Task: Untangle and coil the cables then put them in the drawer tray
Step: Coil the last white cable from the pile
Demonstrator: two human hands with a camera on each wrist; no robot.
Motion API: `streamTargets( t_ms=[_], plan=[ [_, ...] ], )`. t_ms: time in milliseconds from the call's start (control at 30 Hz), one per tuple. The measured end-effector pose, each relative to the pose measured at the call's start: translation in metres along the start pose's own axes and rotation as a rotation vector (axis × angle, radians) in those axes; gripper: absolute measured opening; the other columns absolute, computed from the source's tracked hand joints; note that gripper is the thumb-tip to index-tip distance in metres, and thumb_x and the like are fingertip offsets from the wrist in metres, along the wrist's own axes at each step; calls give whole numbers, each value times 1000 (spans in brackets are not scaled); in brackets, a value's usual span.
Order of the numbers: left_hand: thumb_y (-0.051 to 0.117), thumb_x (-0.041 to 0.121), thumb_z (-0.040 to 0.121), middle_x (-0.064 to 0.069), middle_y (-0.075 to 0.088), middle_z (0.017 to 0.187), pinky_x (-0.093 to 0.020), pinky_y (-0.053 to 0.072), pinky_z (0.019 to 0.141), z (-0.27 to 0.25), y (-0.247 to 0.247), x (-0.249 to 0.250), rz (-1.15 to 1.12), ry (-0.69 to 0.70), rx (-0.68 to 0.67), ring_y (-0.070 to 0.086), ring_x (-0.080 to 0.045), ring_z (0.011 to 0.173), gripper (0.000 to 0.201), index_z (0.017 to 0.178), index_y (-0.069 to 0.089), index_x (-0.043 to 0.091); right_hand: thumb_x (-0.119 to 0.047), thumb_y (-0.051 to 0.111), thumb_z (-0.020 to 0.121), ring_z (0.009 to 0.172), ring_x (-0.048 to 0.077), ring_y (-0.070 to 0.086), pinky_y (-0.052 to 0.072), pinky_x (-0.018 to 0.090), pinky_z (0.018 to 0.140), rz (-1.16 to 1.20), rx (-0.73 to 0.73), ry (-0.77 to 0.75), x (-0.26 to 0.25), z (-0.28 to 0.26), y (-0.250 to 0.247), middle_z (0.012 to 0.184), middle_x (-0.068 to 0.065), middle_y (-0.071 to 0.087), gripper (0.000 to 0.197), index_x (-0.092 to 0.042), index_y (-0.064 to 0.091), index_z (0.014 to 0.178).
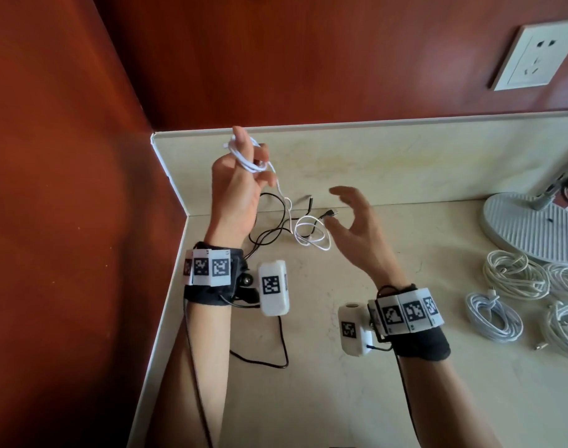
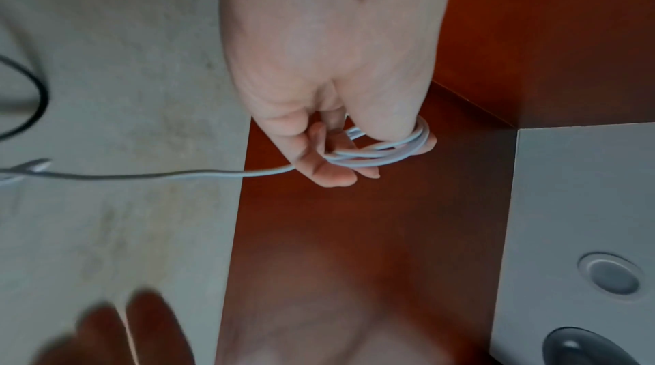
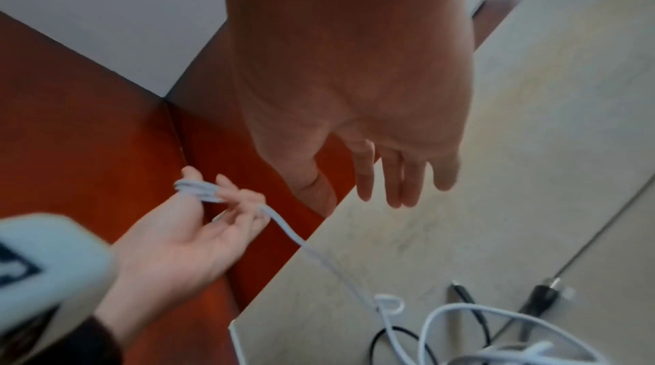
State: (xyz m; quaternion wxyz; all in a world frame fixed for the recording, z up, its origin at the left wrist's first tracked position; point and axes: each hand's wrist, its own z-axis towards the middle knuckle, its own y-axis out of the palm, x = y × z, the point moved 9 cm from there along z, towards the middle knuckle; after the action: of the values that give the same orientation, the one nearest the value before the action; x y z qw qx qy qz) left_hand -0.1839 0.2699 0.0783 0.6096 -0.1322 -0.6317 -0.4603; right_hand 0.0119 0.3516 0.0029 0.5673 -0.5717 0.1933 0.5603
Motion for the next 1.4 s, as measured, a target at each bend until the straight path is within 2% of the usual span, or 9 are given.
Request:
streamTargets(
  t_ms=[133,300,500,700,867,1000,1133,1267,1400],
  plan=[
    [37,52,104,-4,58,77,-22,44,53,-8,22,-7,-97,-46,-86,52,-8,54,60,63,58,15,-15,81,86,105,17,60,48,27,89,-65,-83,-42,-6,-6,36,125,4,62,54,-8,55,132],
    [61,77,55,-2,61,74,-21,44,52,-12,32,-4,-173,-90,-149,56,-8,59,69,68,54,10,-3,62,99,92,19,69,58,33,80,-41,-42,48,8,-9,49,106,2,71,26,-6,59,124],
    [32,54,106,-5,57,74,-19,44,53,9,-18,6,-209,-75,58,48,-10,59,61,67,49,11,-3,41,105,58,16,61,51,33,41,54,30,165,29,-2,21,76,-4,63,28,-14,66,108],
    [36,55,107,4,55,65,-15,43,55,19,-73,16,-338,-65,205,52,-5,62,59,66,57,18,-9,55,104,43,0,49,36,21,47,-68,90,190,51,10,-22,69,-1,65,15,-16,67,99],
    [32,52,108,5,55,60,-15,42,53,14,-44,8,-292,-80,129,49,-5,60,66,59,56,17,-1,59,96,108,25,67,52,37,94,-400,-118,232,57,6,-5,122,14,69,34,-16,69,124],
    [31,53,106,-2,54,71,-18,42,52,7,-8,-8,-108,-100,-31,48,-8,56,56,70,49,14,-4,69,92,153,21,32,20,18,120,-300,-206,-52,4,1,14,163,10,38,68,-12,44,155],
    [55,68,74,0,58,70,-21,42,50,-9,28,-18,-64,-102,-189,50,-10,55,51,59,60,20,-17,65,99,134,9,54,42,29,113,157,-176,-236,-48,-3,25,144,3,60,56,-13,45,150],
    [55,68,73,-2,60,75,-23,42,50,-15,37,-21,-35,-102,-217,49,-11,50,52,54,67,21,-13,46,109,71,18,61,55,49,70,309,-136,-178,-59,-9,31,80,-2,62,19,-11,58,123],
    [43,59,96,3,73,78,-26,38,51,-8,21,-22,93,-91,-126,45,-13,48,60,62,72,19,-18,43,111,54,6,36,34,26,54,188,-109,-126,-54,-10,32,65,-8,43,27,-13,68,100]
  ],
)
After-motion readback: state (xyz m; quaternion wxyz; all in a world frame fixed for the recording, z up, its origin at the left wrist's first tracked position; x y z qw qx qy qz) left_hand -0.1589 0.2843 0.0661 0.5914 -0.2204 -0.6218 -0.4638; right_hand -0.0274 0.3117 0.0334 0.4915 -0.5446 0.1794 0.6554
